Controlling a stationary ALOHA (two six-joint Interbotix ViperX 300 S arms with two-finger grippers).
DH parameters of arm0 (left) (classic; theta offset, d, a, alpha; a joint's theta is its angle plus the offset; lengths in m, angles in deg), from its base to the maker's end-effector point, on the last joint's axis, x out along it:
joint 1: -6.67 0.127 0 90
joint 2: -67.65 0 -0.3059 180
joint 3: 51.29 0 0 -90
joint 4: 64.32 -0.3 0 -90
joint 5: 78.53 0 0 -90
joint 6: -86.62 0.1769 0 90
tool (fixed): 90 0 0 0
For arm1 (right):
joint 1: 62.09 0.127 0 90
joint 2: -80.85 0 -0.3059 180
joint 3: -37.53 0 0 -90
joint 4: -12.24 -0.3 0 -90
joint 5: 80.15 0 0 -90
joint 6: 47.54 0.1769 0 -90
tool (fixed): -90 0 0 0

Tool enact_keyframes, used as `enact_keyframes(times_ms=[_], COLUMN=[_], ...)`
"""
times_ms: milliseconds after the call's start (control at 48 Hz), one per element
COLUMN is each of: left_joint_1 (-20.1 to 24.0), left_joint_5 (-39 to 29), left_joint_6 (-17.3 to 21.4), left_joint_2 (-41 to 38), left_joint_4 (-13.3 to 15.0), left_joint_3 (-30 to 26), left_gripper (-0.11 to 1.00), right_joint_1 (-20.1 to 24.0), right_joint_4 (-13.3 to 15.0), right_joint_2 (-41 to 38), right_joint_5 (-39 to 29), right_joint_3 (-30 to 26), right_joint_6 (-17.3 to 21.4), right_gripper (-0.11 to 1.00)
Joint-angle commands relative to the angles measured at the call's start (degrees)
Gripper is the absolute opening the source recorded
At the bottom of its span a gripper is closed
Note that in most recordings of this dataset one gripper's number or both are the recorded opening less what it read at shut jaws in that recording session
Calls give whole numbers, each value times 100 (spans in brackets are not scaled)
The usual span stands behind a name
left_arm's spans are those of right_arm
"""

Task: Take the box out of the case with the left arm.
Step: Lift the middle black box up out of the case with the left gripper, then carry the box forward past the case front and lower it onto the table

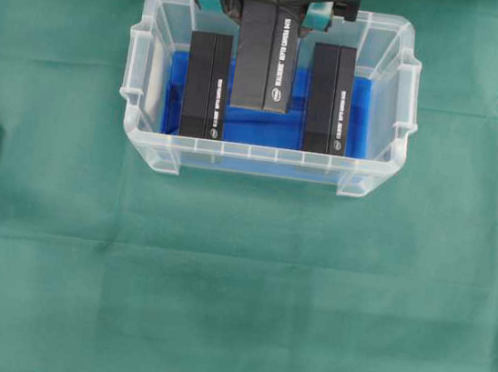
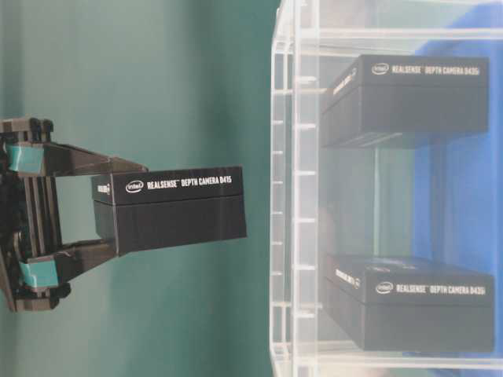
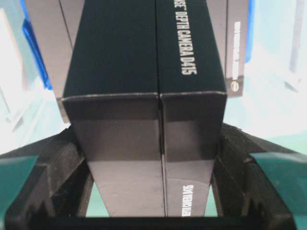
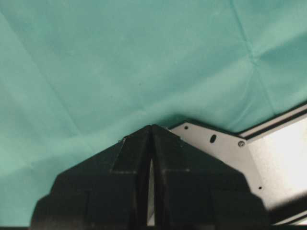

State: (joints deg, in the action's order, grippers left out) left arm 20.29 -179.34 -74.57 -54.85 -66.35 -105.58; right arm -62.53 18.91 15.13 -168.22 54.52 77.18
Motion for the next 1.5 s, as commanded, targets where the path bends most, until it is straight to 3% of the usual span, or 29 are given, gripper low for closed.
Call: enact_keyframes(times_ms=[0, 501, 772, 1230, 1481], left_joint_1=[-9, -378, -984, -2373, -2777], left_joint_5=[9, -18, -18, 26, 114], left_joint_6=[9, -158, -791, -2329, -2733], left_joint_2=[325, 352, 352, 316, 299], left_joint_4=[-9, 18, 18, 18, 18], left_joint_3=[-88, -79, -70, -18, -18], left_gripper=[62, 62, 62, 62, 62], right_joint_1=[0, 0, 0, 0, 0], right_joint_4=[18, 9, 9, 9, 9], right_joint_2=[9, 18, 9, 9, 9], right_joint_5=[9, 26, 18, 9, 9], right_joint_3=[-123, -123, -132, -132, -132], right_joint_6=[9, -9, -18, -18, -18], right_gripper=[0, 0, 0, 0, 0])
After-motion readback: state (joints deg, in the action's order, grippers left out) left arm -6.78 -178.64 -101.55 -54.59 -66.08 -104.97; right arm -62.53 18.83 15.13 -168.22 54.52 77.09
